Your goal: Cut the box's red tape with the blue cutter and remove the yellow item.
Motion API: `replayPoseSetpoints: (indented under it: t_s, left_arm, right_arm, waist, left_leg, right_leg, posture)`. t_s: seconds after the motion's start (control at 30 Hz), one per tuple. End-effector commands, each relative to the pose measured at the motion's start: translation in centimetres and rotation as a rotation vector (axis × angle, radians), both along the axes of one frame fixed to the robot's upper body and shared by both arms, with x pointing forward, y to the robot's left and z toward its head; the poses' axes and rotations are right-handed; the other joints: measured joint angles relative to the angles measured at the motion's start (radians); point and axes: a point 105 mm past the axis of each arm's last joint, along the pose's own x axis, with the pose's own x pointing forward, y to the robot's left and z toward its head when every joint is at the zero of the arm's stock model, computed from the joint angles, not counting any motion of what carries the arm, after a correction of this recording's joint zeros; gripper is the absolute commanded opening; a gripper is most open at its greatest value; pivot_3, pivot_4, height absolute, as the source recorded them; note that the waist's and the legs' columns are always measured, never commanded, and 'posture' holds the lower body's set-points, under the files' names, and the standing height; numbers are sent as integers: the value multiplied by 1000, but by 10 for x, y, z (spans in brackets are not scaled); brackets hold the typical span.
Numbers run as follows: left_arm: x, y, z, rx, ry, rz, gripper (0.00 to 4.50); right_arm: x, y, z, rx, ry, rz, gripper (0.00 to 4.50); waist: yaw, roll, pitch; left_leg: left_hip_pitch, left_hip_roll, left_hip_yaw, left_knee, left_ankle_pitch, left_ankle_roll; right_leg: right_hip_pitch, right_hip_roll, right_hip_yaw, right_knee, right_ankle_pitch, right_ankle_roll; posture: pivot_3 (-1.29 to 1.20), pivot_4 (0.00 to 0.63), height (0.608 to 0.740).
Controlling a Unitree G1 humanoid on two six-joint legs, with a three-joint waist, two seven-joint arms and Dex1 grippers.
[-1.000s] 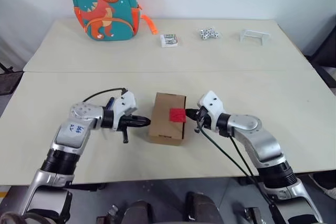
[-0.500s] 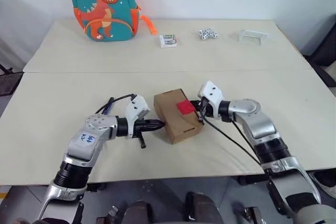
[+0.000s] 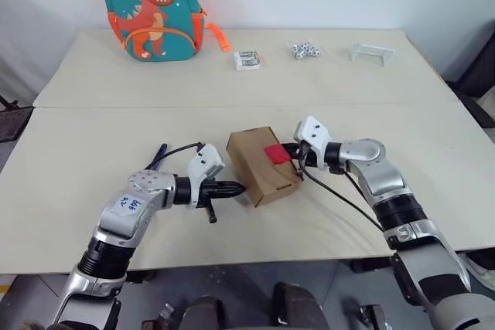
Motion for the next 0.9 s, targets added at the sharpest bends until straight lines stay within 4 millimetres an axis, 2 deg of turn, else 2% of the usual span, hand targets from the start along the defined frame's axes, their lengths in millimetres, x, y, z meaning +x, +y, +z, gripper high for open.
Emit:
replayPoseSetpoints:
  t_s: [0.03,0.13,0.3,0.47,0.57,0.67,0.7,0.73,0.8,0.83,0.9]
  left_arm:
    - [-7,-1,7,-2,-16,-44,26]
    - [-6,6,7,6,-14,-36,26]
    - [-4,8,5,7,-15,-28,26]
    - [-4,16,11,-4,-34,-9,26]
    - [-11,40,32,-55,-94,3,26]
    - [-28,64,54,-151,-163,-12,26]
    - [-31,79,62,-190,-188,35,8]
    - [-34,98,67,-205,-212,94,195]
    - [-39,124,70,-197,-255,179,581]
    - [-41,136,69,-180,-275,221,850]
    - [-49,184,57,-140,-269,414,1451]
  right_arm:
    - [-9,8,22,44,-52,51,0]
    - [-13,9,24,37,-53,60,0]
    - [-7,-2,22,40,-36,16,0]
    - [-6,-20,29,52,-64,-31,0]
    - [-19,-43,46,151,-76,-34,0]
    - [-35,-64,59,225,-63,-38,0]
    - [-44,-70,63,251,-54,-18,181]
    - [-54,-77,68,284,-53,1,382]
    - [-68,-81,73,320,-59,30,882]
    - [-72,-81,75,330,-66,31,1229]
    - [-92,-71,84,384,-126,100,1902]
  waist:
    - [1,0,0]
    - [1,1,1]
    - [1,1,1]
    - [1,1,1]
    - [1,2,1]
    - [2,3,2]
    - [2,3,2]
    - [2,3,2]
    - [1,3,2]
    - [1,4,2]
    - [-1,4,2]
  left_leg:
    - [0,0,0,0,0,0]
    - [-1,0,0,0,0,0]
    - [-1,0,0,0,0,0]
    - [-1,0,0,0,0,0]
    - [-2,0,0,-1,0,0]
    - [-2,1,-1,-2,-1,-1]
    - [-2,1,-1,-1,-1,-1]
    - [-3,1,-1,-2,-1,-1]
    - [-2,2,-1,-1,-2,-2]
    - [-2,2,-1,-2,-2,-1]
    - [-1,2,1,-1,-2,-1]
  right_leg:
    - [0,0,0,0,0,0]
    - [-1,0,0,0,0,0]
    - [-1,0,0,-1,0,0]
    - [-1,0,-1,-1,0,0]
    - [-2,0,-1,-1,0,0]
    - [-2,0,-2,-1,0,0]
    - [-2,0,-2,-1,0,0]
    - [-2,0,-1,-3,0,0]
    - [-2,0,-2,-2,0,0]
    - [-2,1,-2,-3,0,0]
    - [-1,1,-1,-3,0,0]
  posture:
    - [0,150,740]
    - [0,150,740]
    - [0,150,740]
    - [0,150,740]
    - [0,150,740]
    - [0,150,740]
    - [0,150,740]
    - [0,150,740]
    - [0,150,740]
    - [0,150,740]
    - [0,150,740]
